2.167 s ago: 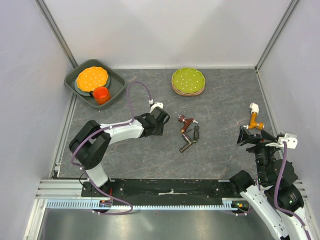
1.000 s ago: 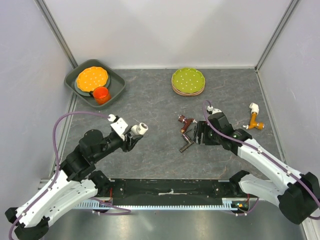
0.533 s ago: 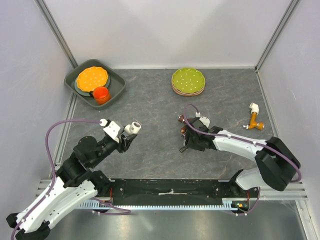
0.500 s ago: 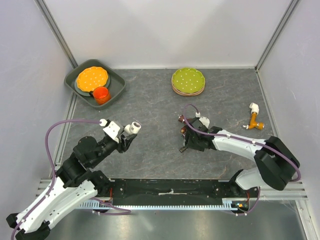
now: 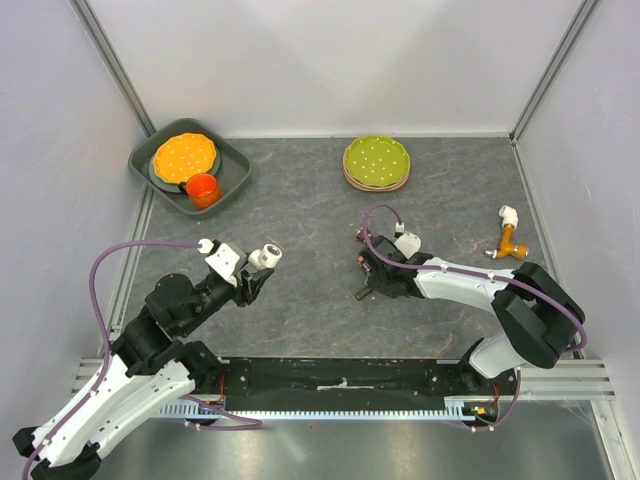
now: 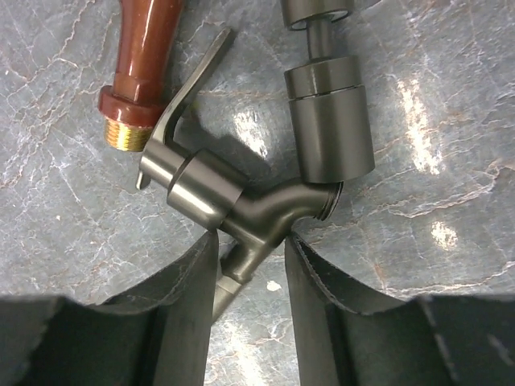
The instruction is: Install the water faucets
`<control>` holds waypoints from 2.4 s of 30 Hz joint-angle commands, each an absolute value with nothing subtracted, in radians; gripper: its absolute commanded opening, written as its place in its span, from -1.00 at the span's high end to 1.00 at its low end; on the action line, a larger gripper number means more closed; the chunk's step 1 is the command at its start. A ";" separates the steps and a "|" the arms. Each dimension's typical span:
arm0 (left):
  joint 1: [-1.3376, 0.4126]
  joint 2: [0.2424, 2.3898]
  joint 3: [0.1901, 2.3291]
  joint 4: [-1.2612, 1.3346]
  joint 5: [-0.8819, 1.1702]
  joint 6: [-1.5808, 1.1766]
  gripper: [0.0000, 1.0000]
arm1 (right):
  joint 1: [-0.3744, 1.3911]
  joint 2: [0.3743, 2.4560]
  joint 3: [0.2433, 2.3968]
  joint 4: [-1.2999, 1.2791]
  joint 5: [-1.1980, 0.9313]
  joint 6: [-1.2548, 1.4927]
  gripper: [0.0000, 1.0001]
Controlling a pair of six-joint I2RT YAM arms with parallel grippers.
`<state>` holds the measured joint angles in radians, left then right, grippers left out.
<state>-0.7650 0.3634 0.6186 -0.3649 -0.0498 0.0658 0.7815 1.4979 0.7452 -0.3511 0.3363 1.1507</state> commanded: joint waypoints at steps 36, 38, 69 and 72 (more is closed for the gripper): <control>-0.727 0.552 0.634 -0.281 0.057 0.077 0.96 | 0.784 1.621 0.854 -0.457 0.288 0.761 0.29; -0.726 0.545 0.632 -0.281 0.060 0.075 0.96 | 0.784 1.664 0.871 -0.471 0.285 0.755 0.28; -0.723 0.871 0.482 0.524 0.511 0.057 0.96 | 0.716 0.779 0.519 0.574 0.388 0.663 1.00; -0.723 0.954 0.502 0.638 0.557 0.020 0.97 | 0.713 0.747 0.453 0.752 0.351 0.637 1.00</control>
<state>-0.7269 0.8749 0.4393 0.3351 0.4290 0.0692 0.7189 0.7933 0.5102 0.3813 0.3820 0.6792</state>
